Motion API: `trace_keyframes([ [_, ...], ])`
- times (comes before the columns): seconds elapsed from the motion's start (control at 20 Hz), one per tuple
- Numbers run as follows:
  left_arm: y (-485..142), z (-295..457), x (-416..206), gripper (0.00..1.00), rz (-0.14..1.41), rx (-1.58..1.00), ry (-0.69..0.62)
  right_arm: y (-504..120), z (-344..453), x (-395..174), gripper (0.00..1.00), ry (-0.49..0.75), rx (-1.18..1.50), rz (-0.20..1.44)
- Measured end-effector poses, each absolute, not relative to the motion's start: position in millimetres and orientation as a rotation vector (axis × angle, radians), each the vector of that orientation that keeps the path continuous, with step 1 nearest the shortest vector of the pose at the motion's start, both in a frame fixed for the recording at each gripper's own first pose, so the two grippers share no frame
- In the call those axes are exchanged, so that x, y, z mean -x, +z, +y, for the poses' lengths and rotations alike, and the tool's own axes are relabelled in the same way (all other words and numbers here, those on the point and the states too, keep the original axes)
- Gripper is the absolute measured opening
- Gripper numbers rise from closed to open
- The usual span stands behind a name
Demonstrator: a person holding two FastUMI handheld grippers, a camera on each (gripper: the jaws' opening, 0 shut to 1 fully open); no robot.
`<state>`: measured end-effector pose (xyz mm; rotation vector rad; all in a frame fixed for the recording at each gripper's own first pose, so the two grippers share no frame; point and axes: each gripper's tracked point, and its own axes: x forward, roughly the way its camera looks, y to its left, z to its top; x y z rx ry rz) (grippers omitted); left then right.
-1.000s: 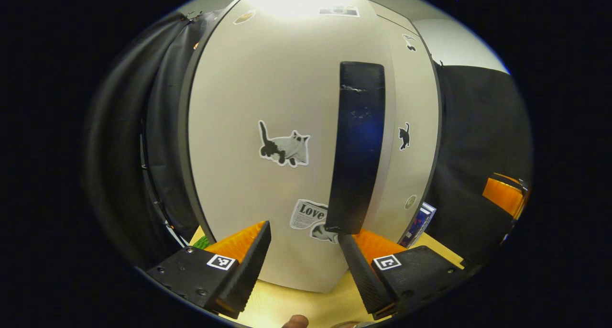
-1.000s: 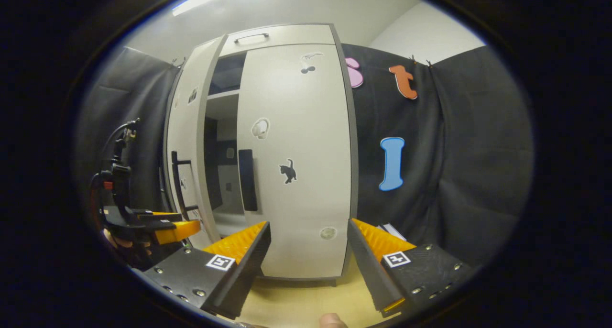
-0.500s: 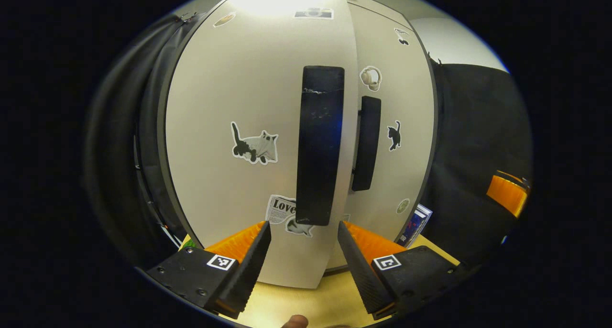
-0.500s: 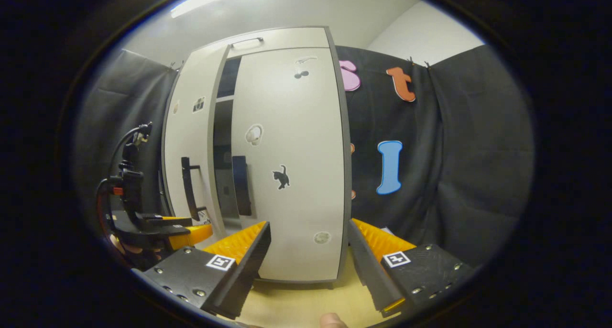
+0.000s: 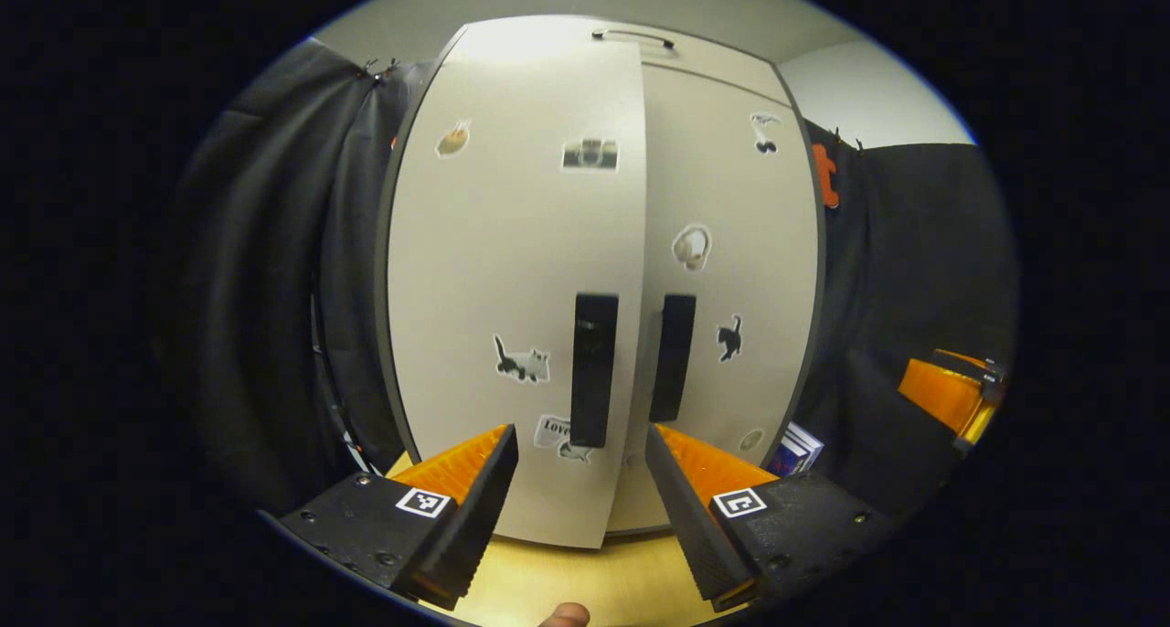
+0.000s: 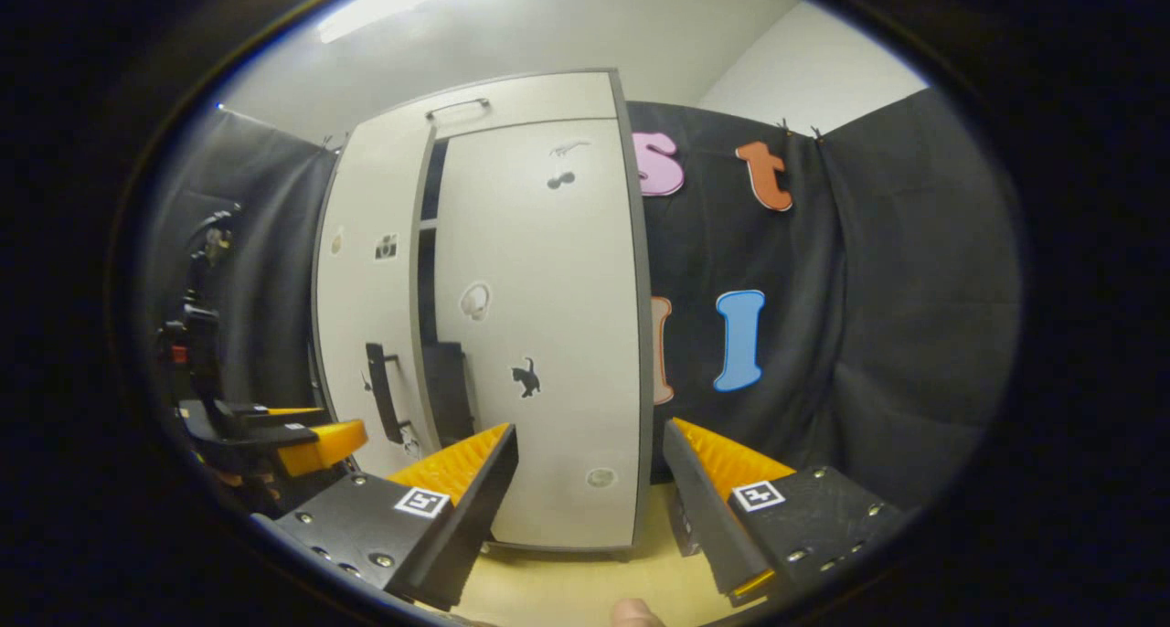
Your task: Grasp the bottle in the cabinet with the left hand and place it on the coaster, then close the right door with the right hand and the left door with the left hand.
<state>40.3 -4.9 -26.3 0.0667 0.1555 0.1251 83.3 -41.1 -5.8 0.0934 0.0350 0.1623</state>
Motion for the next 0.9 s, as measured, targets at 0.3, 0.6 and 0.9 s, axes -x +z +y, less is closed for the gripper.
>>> trace_keyframes([
  [0.3, 20.8, -37.2, 0.1, 0.89, 0.063, -0.051, 0.117, 6.7, -46.6, -67.7, 0.97, 0.193, -0.118, 0.012],
  [0.6, 31.6, -46.4, 7.4, 0.89, -0.009, -0.048, 0.142, 6.0, -46.4, -62.1, 0.96, 0.205, -0.092, -0.013],
  [0.9, 35.0, -46.7, 10.4, 0.89, -0.035, -0.062, 0.191, 4.4, -41.1, -70.0, 0.92, 0.260, -0.090, -0.021],
])
